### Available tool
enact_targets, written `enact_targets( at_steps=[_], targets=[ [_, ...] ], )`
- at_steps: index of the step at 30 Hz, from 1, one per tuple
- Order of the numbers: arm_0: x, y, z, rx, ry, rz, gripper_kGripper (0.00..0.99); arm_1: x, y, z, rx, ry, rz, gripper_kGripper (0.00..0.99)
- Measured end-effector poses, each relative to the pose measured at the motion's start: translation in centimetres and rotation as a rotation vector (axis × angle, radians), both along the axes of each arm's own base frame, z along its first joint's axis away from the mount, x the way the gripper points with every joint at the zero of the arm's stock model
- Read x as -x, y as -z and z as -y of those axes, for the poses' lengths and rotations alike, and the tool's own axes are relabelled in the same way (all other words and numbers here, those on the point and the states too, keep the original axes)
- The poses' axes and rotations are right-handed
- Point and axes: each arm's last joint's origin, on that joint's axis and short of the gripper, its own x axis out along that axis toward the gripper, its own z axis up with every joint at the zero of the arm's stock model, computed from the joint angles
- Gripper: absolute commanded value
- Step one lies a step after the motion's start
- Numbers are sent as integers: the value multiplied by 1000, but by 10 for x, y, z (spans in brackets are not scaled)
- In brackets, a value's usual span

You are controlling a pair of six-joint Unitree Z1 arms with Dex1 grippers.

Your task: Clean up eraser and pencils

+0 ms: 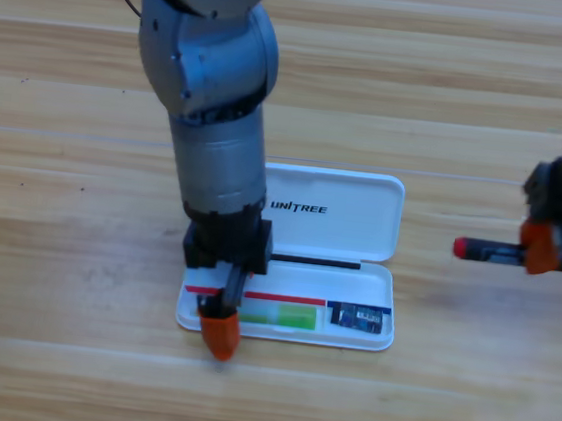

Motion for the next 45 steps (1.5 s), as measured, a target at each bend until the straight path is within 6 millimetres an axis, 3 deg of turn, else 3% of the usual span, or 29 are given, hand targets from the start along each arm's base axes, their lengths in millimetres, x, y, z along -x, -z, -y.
enact_targets(
  at_steps=[3, 8, 12, 16, 19, 23, 26, 33, 45],
  targets=[
    [5, -20, -8, 5, -4, 17, 990, 16, -15, -2, -14, -19, 10, 0],
    [15, -91, -45, 88, -47, 98, 990, 26, -24, -28, -48, -47, 34, 0],
    [17, -142, -91, 185, -94, 189, 990, 19, -34, -66, -102, -74, 75, 0],
    [11, -168, -137, 288, -148, 214, 990, 3, -13, -113, -106, -107, 73, 0],
    [2, -165, -162, 314, -187, 191, 990, -11, 7, -147, -108, -112, 69, 0],
    [-5, -153, -184, 316, -220, 157, 990, -23, 32, -170, -85, -116, 60, 0],
    [-7, -145, -191, 325, -234, 144, 990, -27, 47, -176, -56, -116, 45, 0],
    [-6, -130, -194, 338, -241, 111, 990, -30, 61, -183, -28, -80, 39, 0],
    [-5, -127, -195, 339, -243, 100, 990, -15, 59, -191, -17, -59, 25, 0]
  ],
)
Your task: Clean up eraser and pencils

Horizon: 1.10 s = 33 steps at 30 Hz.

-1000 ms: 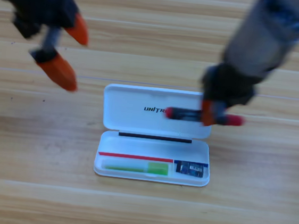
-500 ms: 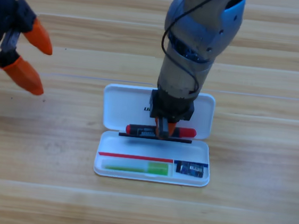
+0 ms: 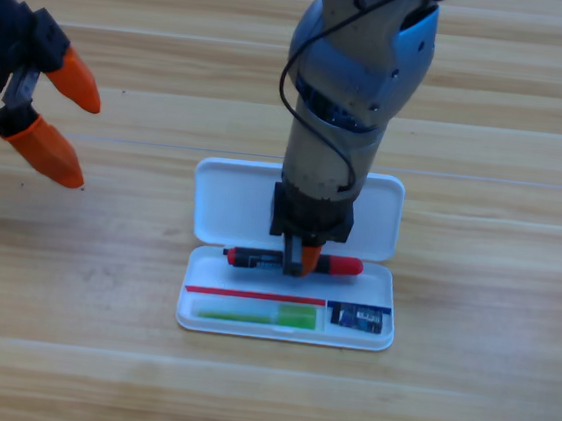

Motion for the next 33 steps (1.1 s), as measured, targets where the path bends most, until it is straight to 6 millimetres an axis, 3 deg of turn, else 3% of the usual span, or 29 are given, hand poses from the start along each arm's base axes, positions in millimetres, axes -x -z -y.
enact_targets(
  at_steps=[1, 3, 4, 5, 13, 16, 21, 26, 29, 32, 33],
  targets=[
    [0, 0, 0, 0, 0, 0, 990, 1, 0, -1, -1, 4, -1, 155],
    [0, 0, 0, 1, 0, 0, 990, 3, 0, -2, -2, 12, -3, 746],
    [0, 0, 0, 1, 0, -1, 990, 4, 0, -3, -4, 20, -4, 911],
    [0, 0, 0, 1, 0, -1, 990, 4, 0, -3, -5, 32, -6, 948],
    [-1, 1, 0, 2, 1, -3, 990, 11, -3, 5, 2, 65, -27, 982],
    [-2, 1, 1, 10, 2, -3, 990, 22, -30, 17, -45, 73, -38, 983],
    [-22, -9, 5, 98, 6, 14, 937, 55, -105, 55, -211, 61, -66, 986],
    [-66, -15, 11, 221, 6, 28, 652, 93, -166, 97, -391, 24, -127, 990],
    [-97, -1, 14, 280, 3, -4, 425, 108, -178, 115, -449, 6, -146, 990],
    [-125, 25, 16, 341, 1, -68, 3, 116, -183, 123, -488, -8, -177, 990],
    [-133, 35, 15, 363, 2, -91, 0, 118, -183, 125, -491, -11, -185, 990]
  ],
)
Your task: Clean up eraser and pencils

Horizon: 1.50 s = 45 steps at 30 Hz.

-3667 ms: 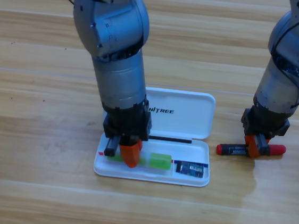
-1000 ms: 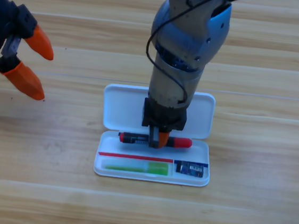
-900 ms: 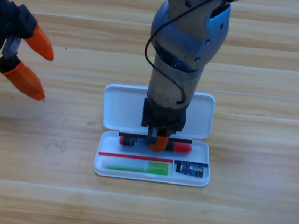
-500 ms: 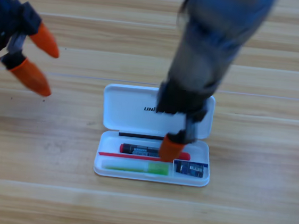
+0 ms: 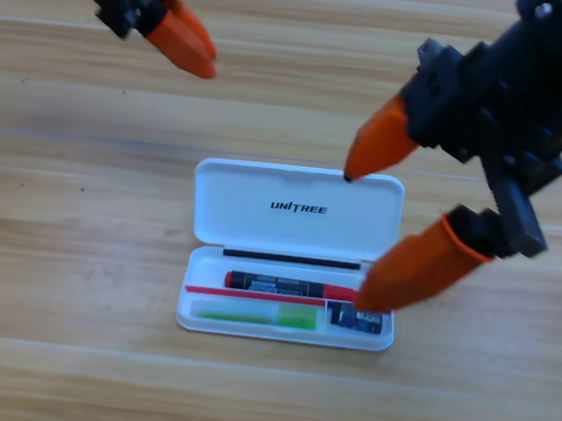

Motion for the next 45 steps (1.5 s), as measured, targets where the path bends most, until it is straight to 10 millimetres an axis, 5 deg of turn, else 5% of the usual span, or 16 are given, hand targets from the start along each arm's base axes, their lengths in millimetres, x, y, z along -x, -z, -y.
enact_targets(
  at_steps=[8, 16, 38, 45],
  targets=[
    [-38, 85, -2, 85, 55, -134, 0, 10, -10, 12, -38, -17, -10, 990],
    [-54, 127, -2, 71, 77, -219, 0, 26, -30, 33, -107, -36, -5, 990],
    [-14, 152, 50, 87, 252, -351, 0, 26, -25, 33, -100, -15, -27, 990],
    [3, 146, 56, 79, 280, -368, 0, 26, -25, 33, -101, -14, -27, 990]
  ],
)
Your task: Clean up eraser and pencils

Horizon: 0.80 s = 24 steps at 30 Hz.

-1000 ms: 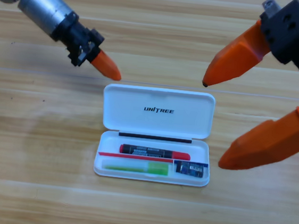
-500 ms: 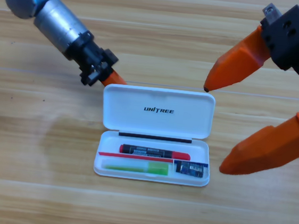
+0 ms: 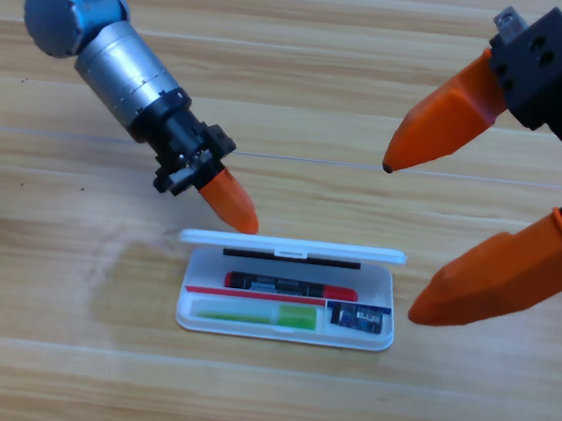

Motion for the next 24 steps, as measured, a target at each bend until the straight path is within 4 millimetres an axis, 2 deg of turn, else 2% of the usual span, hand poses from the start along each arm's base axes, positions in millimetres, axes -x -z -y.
enact_targets(
  at_steps=[5, 8, 21, 24],
  targets=[
    [17, -14, 2, 10, 32, 15, 0, 0, 0, 0, 0, 2, -2, 990],
    [25, -16, 6, 16, 60, 21, 0, 0, 0, 0, 0, 2, -2, 990],
    [48, 10, 18, -40, 91, 94, 0, 0, 0, 0, 0, 4, -3, 990],
    [54, 10, 20, -55, 82, 129, 0, 0, 0, 0, 0, 4, -3, 990]
  ],
)
